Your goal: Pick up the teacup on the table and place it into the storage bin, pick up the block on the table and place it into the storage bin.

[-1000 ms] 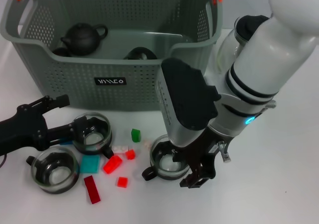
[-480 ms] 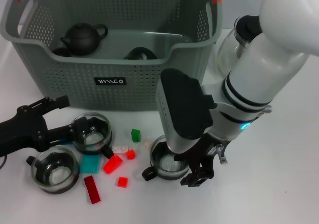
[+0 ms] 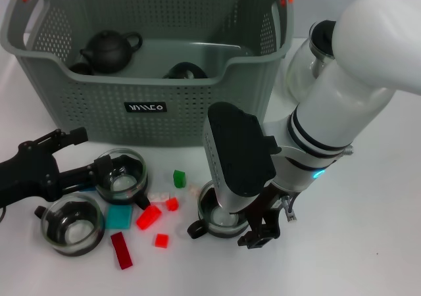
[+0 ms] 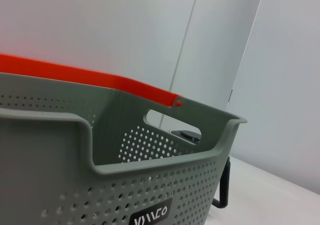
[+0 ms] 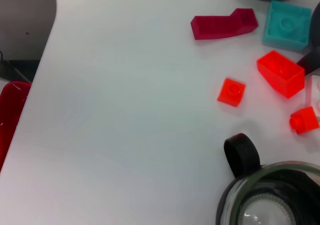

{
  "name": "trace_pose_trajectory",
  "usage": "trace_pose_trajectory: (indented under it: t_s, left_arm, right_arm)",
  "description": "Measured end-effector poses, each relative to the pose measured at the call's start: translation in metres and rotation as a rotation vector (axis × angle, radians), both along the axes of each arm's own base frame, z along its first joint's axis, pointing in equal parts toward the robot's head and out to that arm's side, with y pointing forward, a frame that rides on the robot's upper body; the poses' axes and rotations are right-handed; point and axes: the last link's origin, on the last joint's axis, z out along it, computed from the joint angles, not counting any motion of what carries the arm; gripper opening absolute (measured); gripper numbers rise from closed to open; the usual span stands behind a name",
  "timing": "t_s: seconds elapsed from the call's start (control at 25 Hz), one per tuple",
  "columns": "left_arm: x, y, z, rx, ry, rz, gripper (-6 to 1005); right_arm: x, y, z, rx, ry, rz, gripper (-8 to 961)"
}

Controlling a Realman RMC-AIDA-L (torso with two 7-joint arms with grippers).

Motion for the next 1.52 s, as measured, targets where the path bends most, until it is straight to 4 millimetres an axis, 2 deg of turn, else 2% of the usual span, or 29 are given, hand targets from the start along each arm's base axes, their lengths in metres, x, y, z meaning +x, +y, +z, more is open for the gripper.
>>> trace_pose_trajectory:
  t_s: [0.56,1.0,1.12,1.28,1.52]
  left_arm:
    - [0.000,0.000,0.000,-0.001,-0.001,0.001,887]
    - [0.000,-0.001,-0.003,-0.003,-0.007,0.003,887]
    - [0.000,-0.001,-0.003,-0.003,-0.007,0.003,888]
    - [0.000,-0.001,-0.002,-0.002,-0.007,0.004,888]
    - [-0.001,0.000,-0.002,0.000,-0.004,0.007,888]
  right_arm:
    - [-0.002,0.000,0.000,0.009,-0.005,-0.022,479]
    - [-0.005,-0.003,0.001,-0.003,0.004,-0.023,55]
    - [-0.010,-0.005,0.004,-0.003,0.006,-0.034,59]
    - [-0.032,-0.005,0.025,-0.006,0.059,-0.074,65]
    - [-0.084,-0.004,0.092,-0.029,0.294,-0.085,73]
